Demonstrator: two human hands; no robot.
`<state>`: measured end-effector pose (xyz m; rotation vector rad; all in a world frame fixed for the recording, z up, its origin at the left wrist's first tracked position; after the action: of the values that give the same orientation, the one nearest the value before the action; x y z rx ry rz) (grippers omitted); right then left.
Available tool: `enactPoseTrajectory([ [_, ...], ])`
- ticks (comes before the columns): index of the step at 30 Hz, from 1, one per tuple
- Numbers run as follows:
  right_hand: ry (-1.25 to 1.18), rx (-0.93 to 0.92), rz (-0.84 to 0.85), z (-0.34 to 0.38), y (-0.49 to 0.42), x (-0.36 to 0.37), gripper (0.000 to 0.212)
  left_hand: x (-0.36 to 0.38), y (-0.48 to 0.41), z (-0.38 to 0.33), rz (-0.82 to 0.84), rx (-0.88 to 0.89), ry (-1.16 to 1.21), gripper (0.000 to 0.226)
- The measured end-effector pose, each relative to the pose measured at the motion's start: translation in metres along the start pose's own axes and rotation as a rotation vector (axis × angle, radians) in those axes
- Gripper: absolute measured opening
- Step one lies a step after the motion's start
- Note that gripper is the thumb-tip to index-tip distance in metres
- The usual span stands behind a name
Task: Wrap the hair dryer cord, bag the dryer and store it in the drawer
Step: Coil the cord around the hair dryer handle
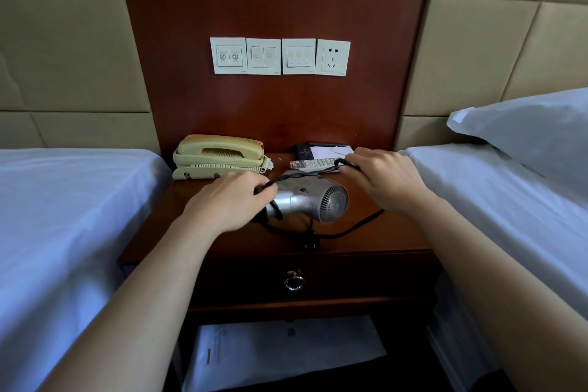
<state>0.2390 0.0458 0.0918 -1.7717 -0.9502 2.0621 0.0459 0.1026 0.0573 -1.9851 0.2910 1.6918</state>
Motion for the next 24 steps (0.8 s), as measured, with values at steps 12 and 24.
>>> enactPoseTrajectory([
  [12,-0.062,0.196,0.142,-0.029,-0.001,0.027,0.036,0.024,0.003,-0.035,0.260,0.156,0.590,0.045],
  [24,-0.672,0.410,0.217,-0.042,0.022,0.042,0.033,0.034,-0.002,-0.042,0.274,0.184,1.115,0.041],
])
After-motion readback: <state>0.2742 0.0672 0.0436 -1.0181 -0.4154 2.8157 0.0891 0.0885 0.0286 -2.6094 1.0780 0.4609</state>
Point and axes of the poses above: each hand's wrist, its own y-axis away from the middle knuckle, its own x-axis out of the palm, z = x × y, the point moved 8 cm from there along -y, towards the middle knuckle, and after that the axes turned 14 degrees about -y, right-handed, at the moved point
